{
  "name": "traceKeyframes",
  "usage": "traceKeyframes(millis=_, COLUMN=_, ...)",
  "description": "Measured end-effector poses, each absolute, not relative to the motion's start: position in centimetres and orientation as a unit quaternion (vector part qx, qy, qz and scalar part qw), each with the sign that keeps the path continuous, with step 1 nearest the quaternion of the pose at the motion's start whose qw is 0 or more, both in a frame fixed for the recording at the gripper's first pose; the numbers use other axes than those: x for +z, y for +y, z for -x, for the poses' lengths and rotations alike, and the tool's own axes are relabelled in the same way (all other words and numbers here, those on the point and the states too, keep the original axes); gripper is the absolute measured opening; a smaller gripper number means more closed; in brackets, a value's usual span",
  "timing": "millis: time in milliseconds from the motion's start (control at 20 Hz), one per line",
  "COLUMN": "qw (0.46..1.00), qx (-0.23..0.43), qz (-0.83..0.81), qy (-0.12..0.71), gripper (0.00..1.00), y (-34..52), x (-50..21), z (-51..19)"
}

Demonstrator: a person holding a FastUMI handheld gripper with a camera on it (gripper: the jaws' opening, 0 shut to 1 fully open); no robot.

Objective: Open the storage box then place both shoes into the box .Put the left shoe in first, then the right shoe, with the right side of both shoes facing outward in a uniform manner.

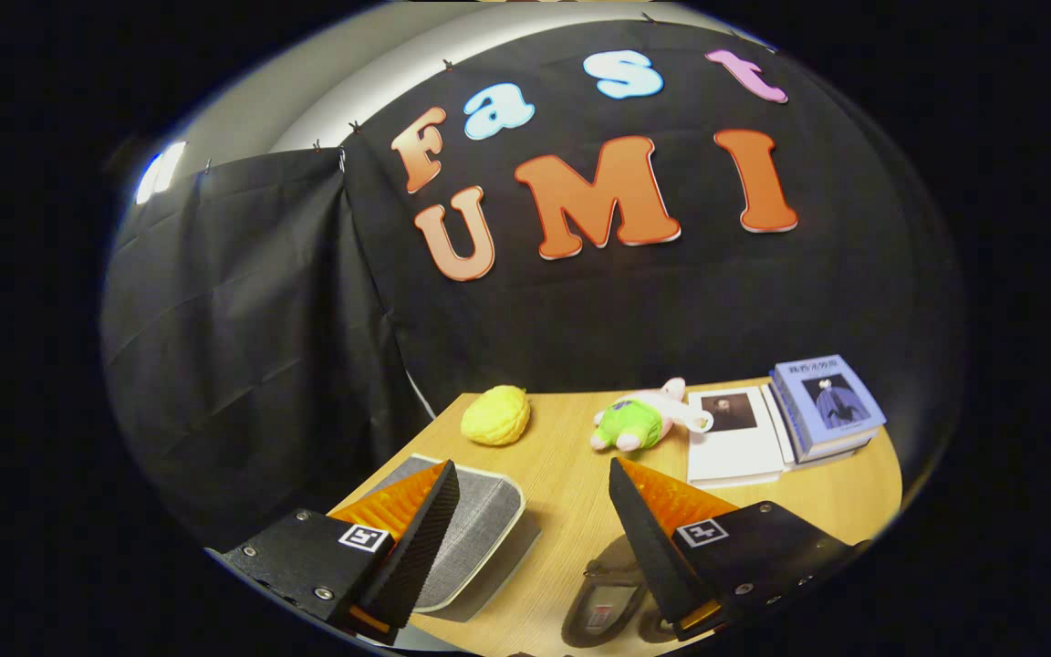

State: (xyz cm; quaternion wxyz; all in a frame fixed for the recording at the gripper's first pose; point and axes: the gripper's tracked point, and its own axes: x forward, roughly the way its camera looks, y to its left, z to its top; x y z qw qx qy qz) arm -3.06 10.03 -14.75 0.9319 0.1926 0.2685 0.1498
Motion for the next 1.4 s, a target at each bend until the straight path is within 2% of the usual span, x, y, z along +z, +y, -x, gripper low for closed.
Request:
traceKeyframes(millis=300, qw=0.879, qx=0.192, qz=-0.253, qy=0.355, gripper=0.99, y=15.2, x=-19.4, z=4.3)
traceKeyframes(millis=450, qw=0.832, qx=0.216, qz=-0.305, qy=0.409, gripper=0.98, y=18.1, x=-21.6, z=5.0)
traceKeyframes(millis=800, qw=0.74, qx=0.217, qz=-0.381, qy=0.51, gripper=0.98, y=22.4, x=-28.1, z=6.8)
traceKeyframes(millis=1300, qw=0.66, qx=0.243, qz=-0.465, qy=0.538, gripper=0.98, y=26.1, x=-28.8, z=7.1)
traceKeyframes(millis=1400, qw=0.654, qx=0.24, qz=-0.472, qy=0.54, gripper=0.95, y=25.9, x=-27.9, z=7.2)
